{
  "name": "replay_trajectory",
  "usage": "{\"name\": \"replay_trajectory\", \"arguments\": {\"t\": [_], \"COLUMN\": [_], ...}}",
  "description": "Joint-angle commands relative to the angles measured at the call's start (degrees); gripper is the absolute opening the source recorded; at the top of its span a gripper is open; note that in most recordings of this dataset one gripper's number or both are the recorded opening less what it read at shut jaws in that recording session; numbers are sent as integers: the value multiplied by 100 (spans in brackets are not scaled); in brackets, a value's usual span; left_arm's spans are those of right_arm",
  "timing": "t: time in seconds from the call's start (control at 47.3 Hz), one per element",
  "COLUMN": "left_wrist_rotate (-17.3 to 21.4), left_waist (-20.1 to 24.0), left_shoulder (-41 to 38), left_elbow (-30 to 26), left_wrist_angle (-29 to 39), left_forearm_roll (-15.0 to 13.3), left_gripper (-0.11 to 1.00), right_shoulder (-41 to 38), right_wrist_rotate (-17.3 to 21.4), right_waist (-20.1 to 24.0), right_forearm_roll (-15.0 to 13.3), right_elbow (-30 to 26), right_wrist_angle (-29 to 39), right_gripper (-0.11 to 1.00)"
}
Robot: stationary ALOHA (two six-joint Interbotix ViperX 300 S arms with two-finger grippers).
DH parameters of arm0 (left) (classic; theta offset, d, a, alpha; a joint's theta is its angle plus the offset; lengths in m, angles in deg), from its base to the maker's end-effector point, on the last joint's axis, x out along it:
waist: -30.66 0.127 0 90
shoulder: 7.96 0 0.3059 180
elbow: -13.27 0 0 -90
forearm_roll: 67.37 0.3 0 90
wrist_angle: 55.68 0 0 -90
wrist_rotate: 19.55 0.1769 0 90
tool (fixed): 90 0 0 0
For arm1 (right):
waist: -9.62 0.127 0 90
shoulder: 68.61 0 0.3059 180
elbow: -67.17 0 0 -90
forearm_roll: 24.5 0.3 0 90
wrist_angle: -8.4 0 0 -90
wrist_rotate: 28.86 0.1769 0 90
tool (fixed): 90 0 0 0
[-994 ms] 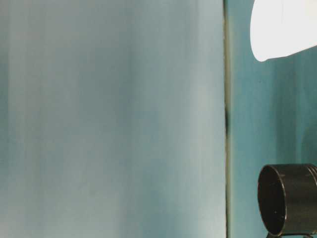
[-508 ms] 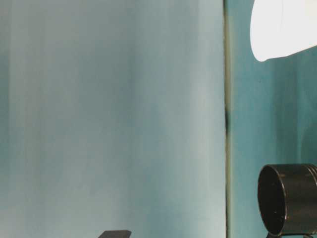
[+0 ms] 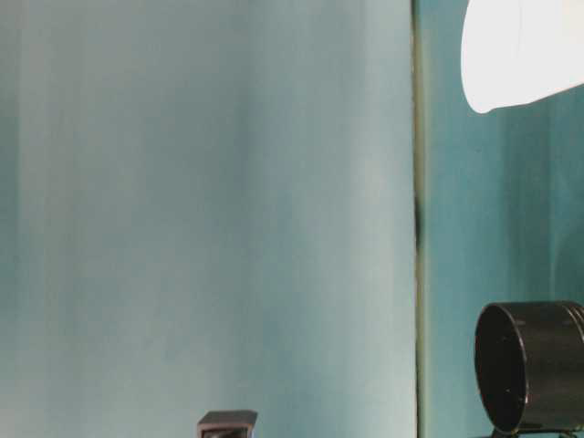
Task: Put a paper cup into the cup holder on your left arm.
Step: 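Lower the left gripper onto the black mug's handle and close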
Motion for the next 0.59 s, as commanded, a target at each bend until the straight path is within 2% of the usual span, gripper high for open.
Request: {"name": "replay_trajectory", "arguments": {"t": [0.0,0.571], "left_wrist_rotate": [-9,0], "left_waist": [0,0], "left_shoulder": [-79,-255], "left_elbow": [-132,-246], "left_wrist_angle": [-70,-26], "left_forearm_roll": [18,18], "left_gripper": [93,93], "right_shoulder": [18,18], "right_wrist_rotate": [53,70], "right_waist": [-9,0], "right_forearm_roll": [0,-9], "right_elbow": [-132,-132], "right_wrist_angle": [-18,-26], "right_gripper": [-2,-2]}}
